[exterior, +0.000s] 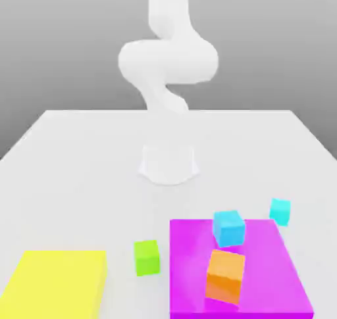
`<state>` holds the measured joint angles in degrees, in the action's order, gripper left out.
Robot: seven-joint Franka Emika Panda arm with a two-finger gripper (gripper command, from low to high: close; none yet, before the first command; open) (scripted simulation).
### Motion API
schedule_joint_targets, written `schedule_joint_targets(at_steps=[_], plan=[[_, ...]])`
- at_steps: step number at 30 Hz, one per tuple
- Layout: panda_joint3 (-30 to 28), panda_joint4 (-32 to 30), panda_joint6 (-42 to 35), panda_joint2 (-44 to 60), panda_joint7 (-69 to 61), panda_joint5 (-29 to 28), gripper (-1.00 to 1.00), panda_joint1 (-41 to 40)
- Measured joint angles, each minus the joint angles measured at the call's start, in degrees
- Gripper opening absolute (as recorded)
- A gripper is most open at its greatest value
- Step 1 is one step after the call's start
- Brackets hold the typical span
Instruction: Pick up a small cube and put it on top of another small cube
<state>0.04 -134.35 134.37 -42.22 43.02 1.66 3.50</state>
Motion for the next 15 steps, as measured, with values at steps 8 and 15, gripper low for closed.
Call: schedule_joint_targets(at_steps=[8,15], plan=[[1.9,-8.3,8.3,11.8,-8.8,5.0,0.0,10.9],[5.3,-15.4,15.4,21.8,-15.5,8.1,0.0,19.6]])
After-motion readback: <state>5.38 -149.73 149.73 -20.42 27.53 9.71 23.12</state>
